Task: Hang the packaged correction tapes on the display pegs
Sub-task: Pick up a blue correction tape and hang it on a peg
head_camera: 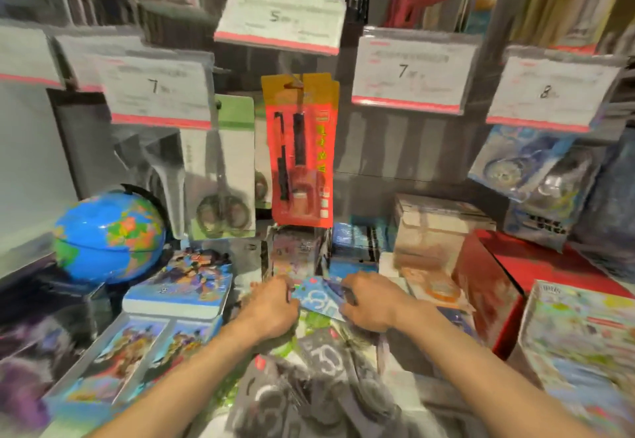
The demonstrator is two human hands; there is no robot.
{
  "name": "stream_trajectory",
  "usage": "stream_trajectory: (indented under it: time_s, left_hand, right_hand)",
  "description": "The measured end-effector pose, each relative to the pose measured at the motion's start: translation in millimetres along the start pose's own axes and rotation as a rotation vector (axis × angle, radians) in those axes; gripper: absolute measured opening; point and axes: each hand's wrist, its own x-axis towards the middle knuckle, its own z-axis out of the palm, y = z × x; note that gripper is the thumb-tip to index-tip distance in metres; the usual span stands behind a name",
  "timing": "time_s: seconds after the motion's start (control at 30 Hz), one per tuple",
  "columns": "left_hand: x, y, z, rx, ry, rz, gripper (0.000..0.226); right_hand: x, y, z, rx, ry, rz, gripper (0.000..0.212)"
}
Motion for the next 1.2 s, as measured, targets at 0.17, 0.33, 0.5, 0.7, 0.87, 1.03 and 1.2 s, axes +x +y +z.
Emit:
stream_trajectory:
  time_s: [0.17, 0.33, 0.5, 0.7, 0.87, 1.03, 1.2]
  left_hand:
    - [4, -6, 0, -0.162, 0.005, -0.029, 0.037]
    - [8, -9, -4, -0.59, 0.042, -0.103, 0.031]
    - [3, -3, -19, -1.075, 0.112, -0.158, 0.037]
    - [-11, 4, -21, -1.141, 0.0, -0.117, 0.022]
    - [-34, 31, -16, -1.211, -0.018, -0.047, 0.02]
    - [-63, 82, -14, -1.185, -0.023, 0.083, 0.02]
    - [-94, 157, -11, -1.111, 0.085, 0.229, 0.018]
  right_hand:
    - [3, -1, 3, 0.069, 0.019, 0.037, 0.047]
    - [-4, -5, 0, 0.132, 0.099, 0.039, 0.06]
    - [-8, -21, -5, 0.186, 0.244, -0.007, 0.075]
    - [-29, -28, -11, 0.187, 0.334, -0.044, 0.079]
    - [-64, -10, -28, 0.224, 0.344, -0.044, 0.077]
    - [-106, 33, -54, 0.428, 0.375, -0.053, 0.057]
    - [-154, 85, -83, 0.573, 0.504, -0.12, 0.05]
